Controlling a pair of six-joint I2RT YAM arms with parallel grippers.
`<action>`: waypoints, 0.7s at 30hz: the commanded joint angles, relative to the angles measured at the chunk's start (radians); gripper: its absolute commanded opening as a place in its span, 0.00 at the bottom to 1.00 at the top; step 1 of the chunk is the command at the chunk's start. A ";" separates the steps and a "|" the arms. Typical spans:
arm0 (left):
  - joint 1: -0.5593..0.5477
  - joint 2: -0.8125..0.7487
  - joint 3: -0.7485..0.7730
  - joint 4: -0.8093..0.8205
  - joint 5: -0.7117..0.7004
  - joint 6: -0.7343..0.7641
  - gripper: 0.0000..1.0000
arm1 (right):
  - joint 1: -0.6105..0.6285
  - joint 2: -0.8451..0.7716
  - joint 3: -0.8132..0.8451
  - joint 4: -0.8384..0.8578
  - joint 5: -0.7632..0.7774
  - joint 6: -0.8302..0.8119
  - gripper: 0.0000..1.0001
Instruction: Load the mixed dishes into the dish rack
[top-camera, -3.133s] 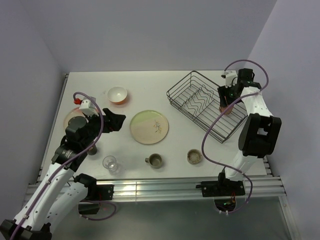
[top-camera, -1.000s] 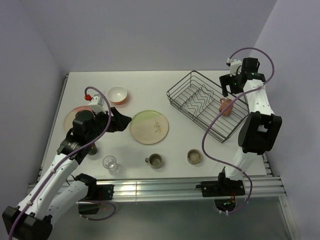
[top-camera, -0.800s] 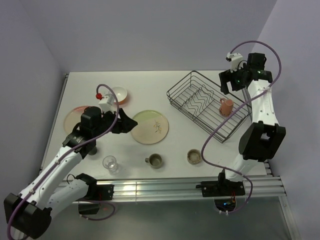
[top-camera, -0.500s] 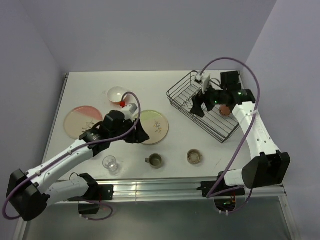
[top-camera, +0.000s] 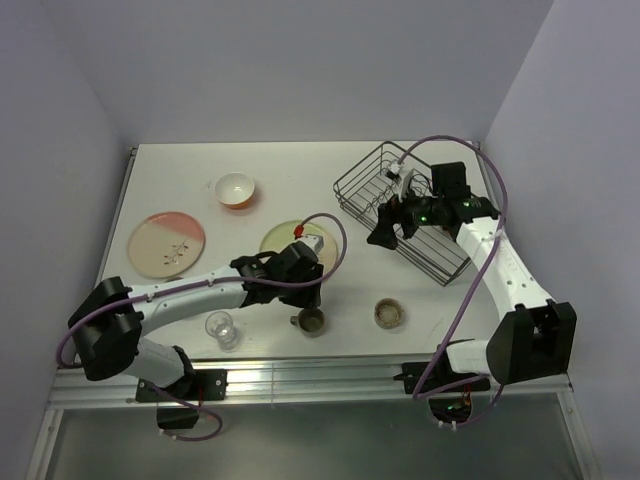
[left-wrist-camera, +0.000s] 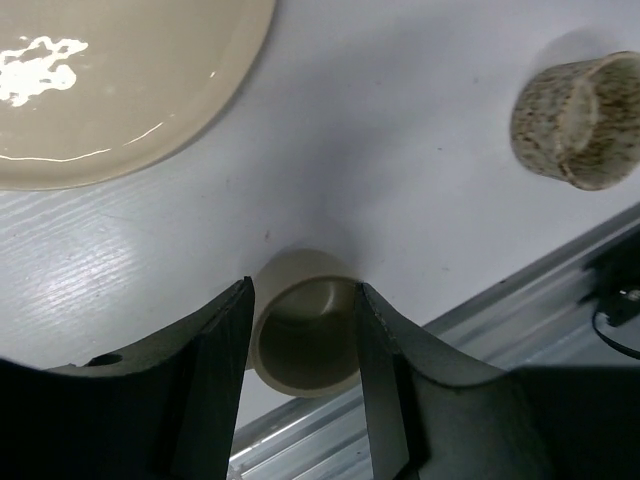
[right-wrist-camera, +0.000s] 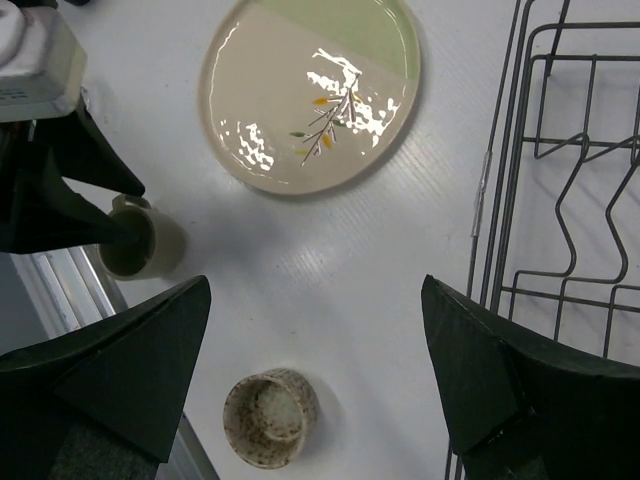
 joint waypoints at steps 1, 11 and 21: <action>-0.030 0.023 0.064 -0.058 -0.111 -0.012 0.50 | 0.006 -0.060 -0.027 0.057 -0.023 0.018 0.93; -0.080 0.112 0.106 -0.124 -0.151 0.002 0.48 | 0.005 -0.080 -0.067 0.074 -0.017 0.026 0.93; -0.081 0.078 0.069 -0.098 -0.114 0.036 0.50 | 0.005 -0.070 -0.070 0.079 -0.020 0.035 0.93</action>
